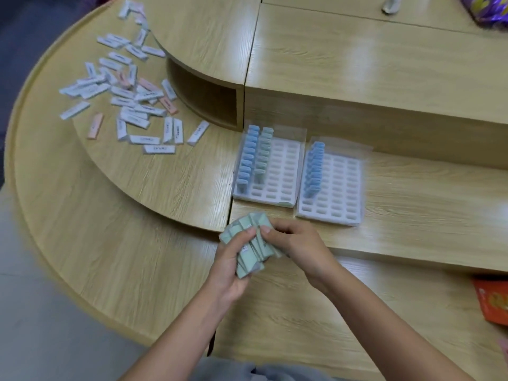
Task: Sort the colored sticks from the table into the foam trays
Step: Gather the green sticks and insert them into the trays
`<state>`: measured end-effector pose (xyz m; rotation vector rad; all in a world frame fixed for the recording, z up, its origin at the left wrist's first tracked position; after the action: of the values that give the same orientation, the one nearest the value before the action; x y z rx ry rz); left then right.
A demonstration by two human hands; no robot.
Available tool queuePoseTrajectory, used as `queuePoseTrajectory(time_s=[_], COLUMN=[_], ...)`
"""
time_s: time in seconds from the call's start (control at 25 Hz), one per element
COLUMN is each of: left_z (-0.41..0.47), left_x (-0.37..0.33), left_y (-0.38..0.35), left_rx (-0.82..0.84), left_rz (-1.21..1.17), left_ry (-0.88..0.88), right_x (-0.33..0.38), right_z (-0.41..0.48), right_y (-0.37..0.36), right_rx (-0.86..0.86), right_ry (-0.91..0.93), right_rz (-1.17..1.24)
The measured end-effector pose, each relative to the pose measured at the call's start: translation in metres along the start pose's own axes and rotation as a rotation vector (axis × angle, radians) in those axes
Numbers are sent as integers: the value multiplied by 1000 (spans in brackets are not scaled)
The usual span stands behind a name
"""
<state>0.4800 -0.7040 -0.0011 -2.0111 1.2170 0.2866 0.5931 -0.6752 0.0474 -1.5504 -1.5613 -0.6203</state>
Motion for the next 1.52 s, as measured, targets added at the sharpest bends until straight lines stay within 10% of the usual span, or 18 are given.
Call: queuePoseTrajectory(time_s=[0.76,1.52], left_z=[12,-1], left_x=[-34,-43], left_y=[35,34], left_rx=[75,34], left_rz=[-26,74], left_ry=[-29,-16], right_x=[32,33], right_z=[99,94], right_y=[12,2], right_rx=[-316,-430], right_ry=[659,618], right_rz=[-769,-985])
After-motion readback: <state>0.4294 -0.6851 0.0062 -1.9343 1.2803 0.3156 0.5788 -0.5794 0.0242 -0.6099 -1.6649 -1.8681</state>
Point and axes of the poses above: each hand's wrist, its own z-axis towards the middle knuckle, its own y-axis out of the back of the hand, x = y × z, the point moved 5 cm from there along z, towards the middle knuckle, and after that the axes turned 11 degrees about z, right-handed, at the moved point
